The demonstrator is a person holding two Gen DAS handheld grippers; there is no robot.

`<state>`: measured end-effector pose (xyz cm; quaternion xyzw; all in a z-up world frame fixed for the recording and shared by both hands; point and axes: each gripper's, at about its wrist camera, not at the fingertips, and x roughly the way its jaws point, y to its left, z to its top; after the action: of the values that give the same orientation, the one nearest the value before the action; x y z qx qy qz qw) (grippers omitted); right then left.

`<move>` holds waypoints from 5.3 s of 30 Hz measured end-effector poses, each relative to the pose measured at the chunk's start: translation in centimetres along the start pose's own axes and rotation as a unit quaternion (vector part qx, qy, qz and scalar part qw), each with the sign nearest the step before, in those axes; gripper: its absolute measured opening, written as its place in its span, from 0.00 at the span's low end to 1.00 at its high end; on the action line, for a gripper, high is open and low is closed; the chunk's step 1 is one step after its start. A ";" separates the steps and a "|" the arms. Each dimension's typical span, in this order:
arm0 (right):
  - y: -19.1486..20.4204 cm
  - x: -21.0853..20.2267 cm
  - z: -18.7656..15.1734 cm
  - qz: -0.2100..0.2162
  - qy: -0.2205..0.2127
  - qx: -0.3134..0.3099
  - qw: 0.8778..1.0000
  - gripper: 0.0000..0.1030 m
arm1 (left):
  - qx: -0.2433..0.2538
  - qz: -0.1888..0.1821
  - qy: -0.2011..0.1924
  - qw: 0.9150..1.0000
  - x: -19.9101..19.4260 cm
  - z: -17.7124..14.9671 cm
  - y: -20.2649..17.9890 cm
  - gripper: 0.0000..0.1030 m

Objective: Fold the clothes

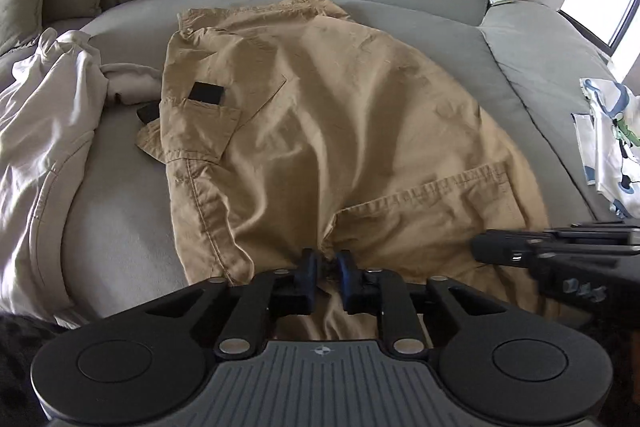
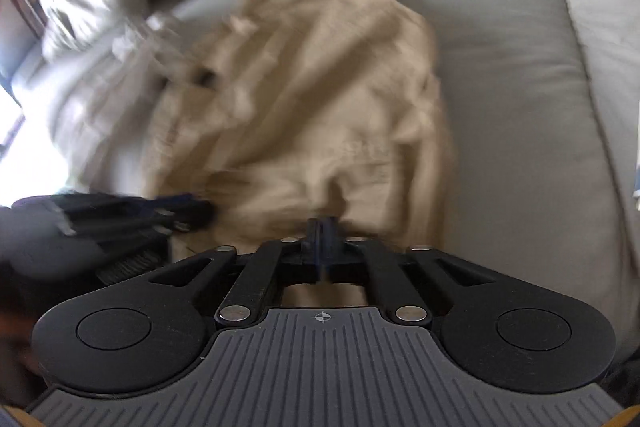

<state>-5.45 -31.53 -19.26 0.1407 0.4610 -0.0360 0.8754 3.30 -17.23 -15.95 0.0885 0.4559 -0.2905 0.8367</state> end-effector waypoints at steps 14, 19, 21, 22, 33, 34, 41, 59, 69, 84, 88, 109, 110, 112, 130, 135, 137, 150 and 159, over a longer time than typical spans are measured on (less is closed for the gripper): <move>-8.2 -6.3 -5.2 0.121 0.017 0.132 0.984 0.49 | 0.053 -0.090 -0.025 0.994 -5.3 -1.8 -1.4 0.23; -7.6 -3.5 -6.3 0.150 0.060 0.102 0.981 0.49 | 0.047 -0.084 0.006 0.995 -2.3 -1.1 -1.3 0.17; -7.0 -3.0 -6.4 0.148 0.066 0.082 0.983 0.49 | 0.034 -0.083 0.022 0.996 -1.3 -0.9 -0.8 0.17; -6.9 -2.8 -6.5 0.150 0.064 0.075 0.984 0.49 | 0.028 -0.082 0.029 0.996 -0.9 -0.9 -0.6 0.16; -4.9 -0.4 -6.2 0.192 0.043 0.018 0.980 0.56 | 0.004 -0.080 0.052 0.995 0.3 -0.8 0.4 0.12; -4.8 -0.1 -6.1 0.195 0.046 0.017 0.980 0.56 | 0.001 -0.083 0.052 0.995 0.4 -0.8 0.6 0.12; -6.2 -0.6 -6.0 0.225 0.068 0.101 0.967 0.19 | -0.006 -0.094 0.056 0.994 0.4 -0.6 1.1 0.12; -4.7 -2.8 -3.2 0.327 0.040 0.329 0.885 0.18 | 0.102 -0.073 0.111 0.986 0.7 2.1 -1.1 0.11; -4.8 -0.5 -0.5 0.347 -0.001 0.426 0.835 0.18 | 0.095 -0.087 0.082 0.988 -1.8 6.3 2.2 0.36; -0.8 6.9 10.3 0.236 -0.038 0.374 0.896 0.62 | 0.036 -0.001 -0.081 0.996 -9.7 0.0 3.5 0.70; -0.8 2.3 11.0 0.267 -0.079 0.283 0.918 0.76 | 0.075 0.034 -0.081 0.993 -7.8 0.3 1.3 0.73; 3.2 9.2 12.3 0.101 -0.042 -0.196 0.974 0.68 | -0.021 0.026 -0.089 0.995 -2.2 2.6 4.9 0.41; 3.5 9.9 12.2 0.104 -0.034 -0.210 0.972 0.67 | -0.017 0.028 -0.091 0.995 -2.0 2.6 5.0 0.40; 3.8 10.5 12.0 0.113 -0.026 -0.223 0.968 0.60 | -0.009 0.031 -0.098 0.995 -2.0 2.6 4.8 0.34; -0.5 -3.2 4.7 0.058 -0.209 -0.060 0.974 0.04 | 0.059 -0.029 -0.194 0.979 -5.2 6.2 1.9 0.18; -0.1 -0.3 8.1 0.040 -0.213 -0.009 0.976 0.03 | 0.007 -0.020 -0.165 0.986 -1.9 9.1 3.4 0.18; 0.1 1.7 9.6 0.036 -0.200 -0.001 0.979 0.03 | -0.011 -0.007 -0.141 0.990 -0.1 9.4 3.9 0.18; 0.1 7.1 11.6 -0.024 -0.115 -0.023 0.993 0.59 | -0.119 0.070 -0.160 0.977 -2.6 6.0 5.9 0.41; -0.6 1.0 7.8 0.004 -0.177 -0.026 0.984 0.36 | -0.045 0.069 -0.143 0.986 -3.5 1.9 2.1 0.10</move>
<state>1.21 -34.21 -16.04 0.1113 0.2988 -0.0451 0.9467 4.36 -14.89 -12.26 0.0394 0.3371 -0.2212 0.9143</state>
